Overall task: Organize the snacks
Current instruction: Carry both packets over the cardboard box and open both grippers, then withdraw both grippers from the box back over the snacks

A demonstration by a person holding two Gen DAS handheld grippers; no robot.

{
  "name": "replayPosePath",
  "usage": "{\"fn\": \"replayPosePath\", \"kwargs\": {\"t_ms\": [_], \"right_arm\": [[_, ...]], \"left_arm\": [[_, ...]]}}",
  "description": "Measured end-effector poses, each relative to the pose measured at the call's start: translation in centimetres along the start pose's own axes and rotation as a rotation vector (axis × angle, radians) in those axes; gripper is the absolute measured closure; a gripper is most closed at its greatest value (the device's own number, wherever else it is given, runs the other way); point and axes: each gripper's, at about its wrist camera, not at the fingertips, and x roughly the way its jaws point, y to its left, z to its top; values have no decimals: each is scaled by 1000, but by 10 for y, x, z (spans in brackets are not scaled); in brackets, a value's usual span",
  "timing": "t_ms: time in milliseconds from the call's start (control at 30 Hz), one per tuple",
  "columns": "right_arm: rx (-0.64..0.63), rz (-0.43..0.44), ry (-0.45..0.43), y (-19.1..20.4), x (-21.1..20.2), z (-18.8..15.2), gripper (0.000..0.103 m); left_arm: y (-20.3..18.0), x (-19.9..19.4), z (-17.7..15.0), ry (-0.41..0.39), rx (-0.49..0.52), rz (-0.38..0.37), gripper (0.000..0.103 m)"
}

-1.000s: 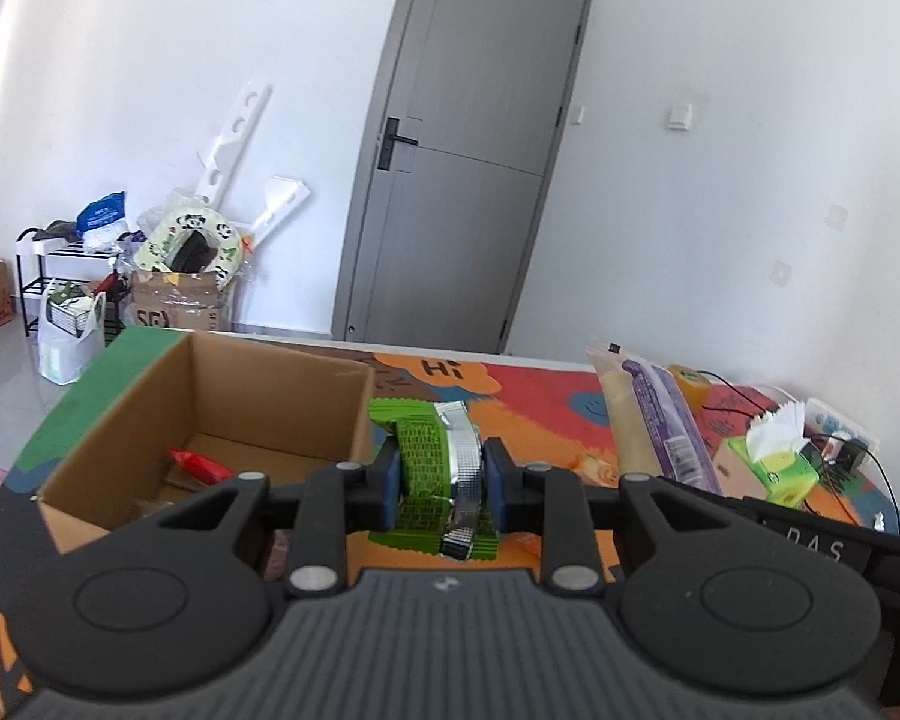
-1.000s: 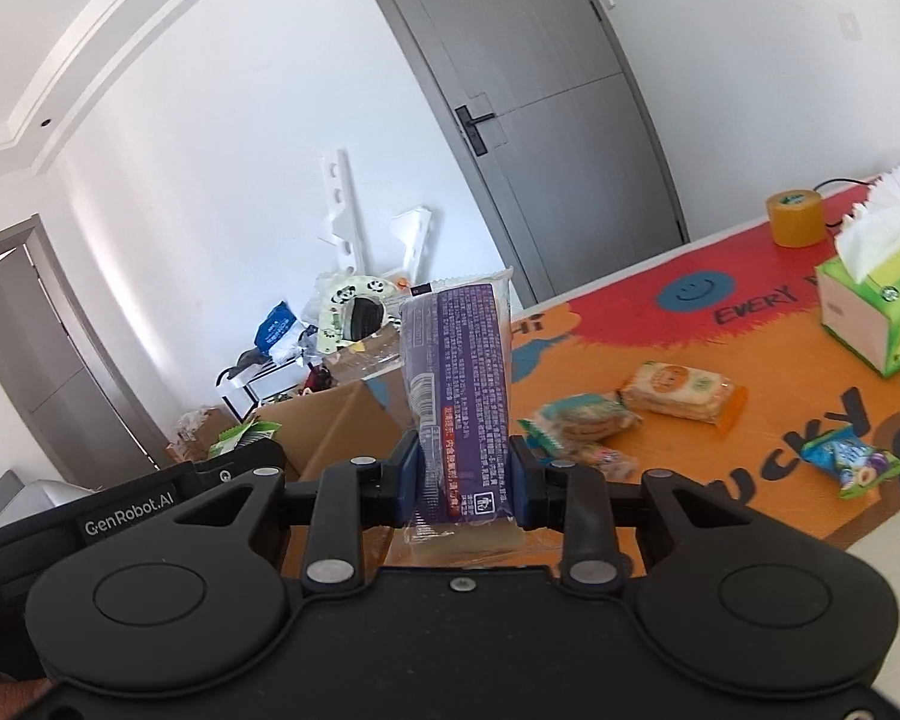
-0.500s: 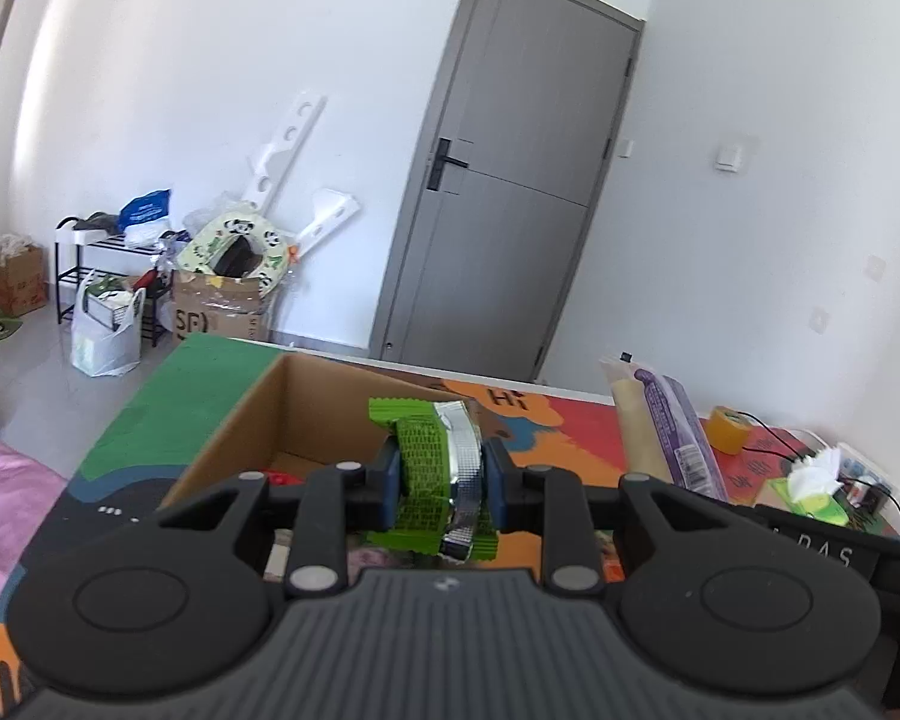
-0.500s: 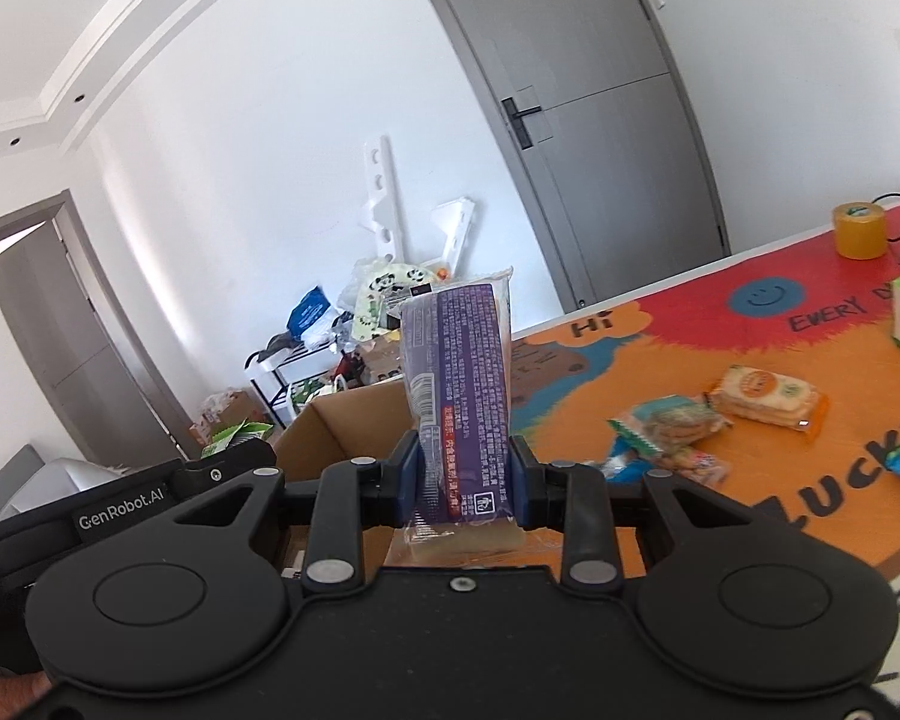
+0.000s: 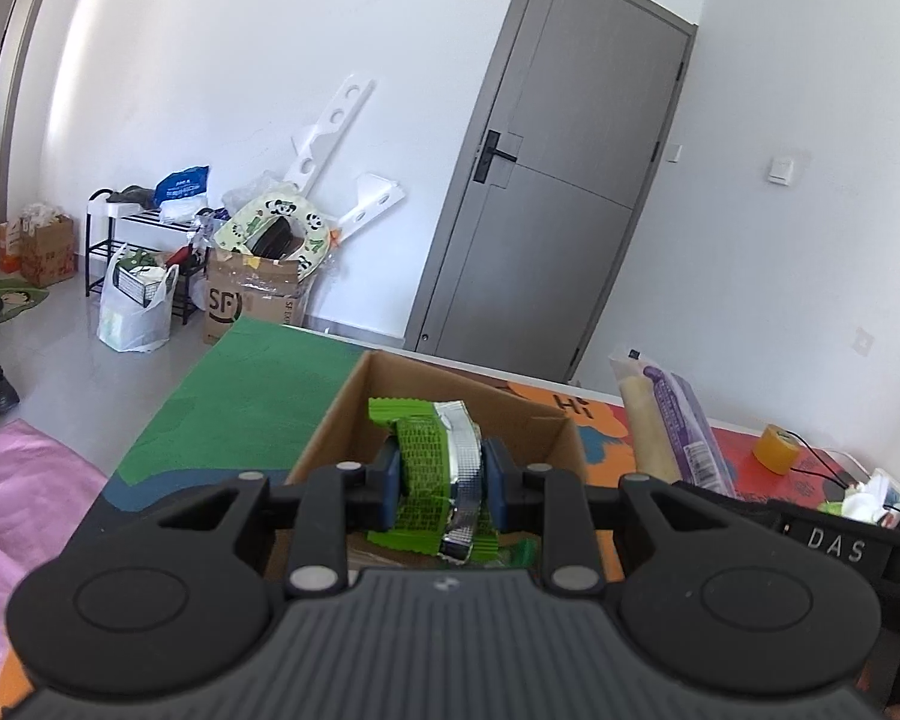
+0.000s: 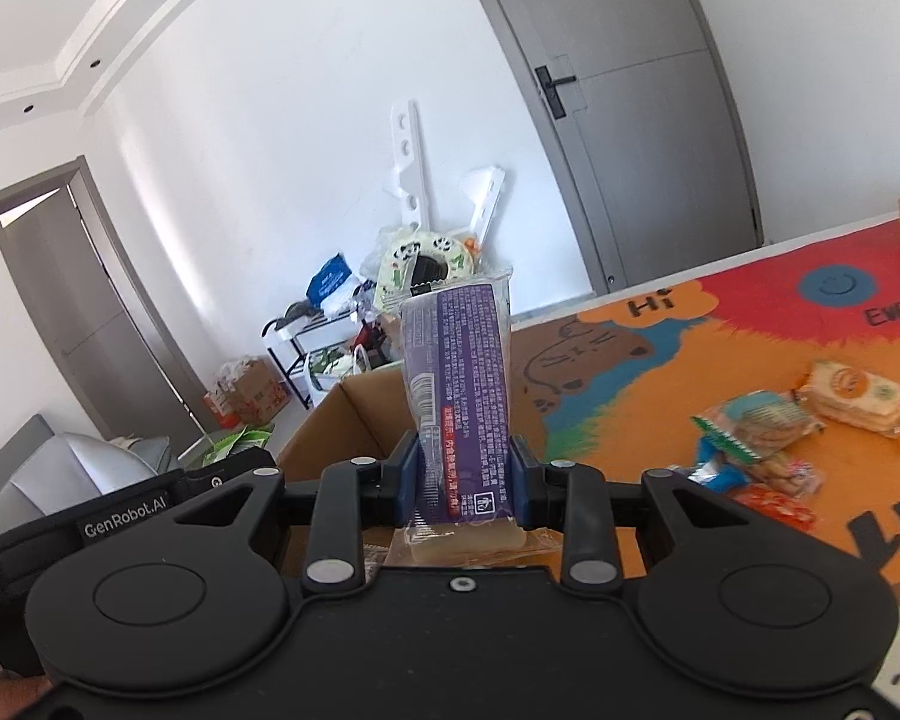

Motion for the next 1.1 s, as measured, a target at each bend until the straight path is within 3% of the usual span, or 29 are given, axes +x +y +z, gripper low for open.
{"fn": "replayPosePath", "kwargs": {"t_ms": [367, 633, 800, 867, 967, 1100], "right_arm": [[5, 13, 47, 16, 35, 4, 72], [-4, 16, 54, 29, 46, 5, 72], [15, 11, 52, 33, 53, 5, 72], [25, 14, 58, 36, 56, 6, 61], [22, 31, 54, 40, 53, 4, 53], [33, 28, 47, 36, 45, 4, 51]], "left_arm": [[19, 33, 7, 69, -23, 13, 75], [31, 29, 11, 58, -50, 22, 66], [43, 22, 13, 52, -63, 49, 54], [47, 20, 14, 51, -69, 58, 49], [48, 16, 15, 46, -70, 68, 41], [43, 14, 14, 50, -59, 63, 32]]}}
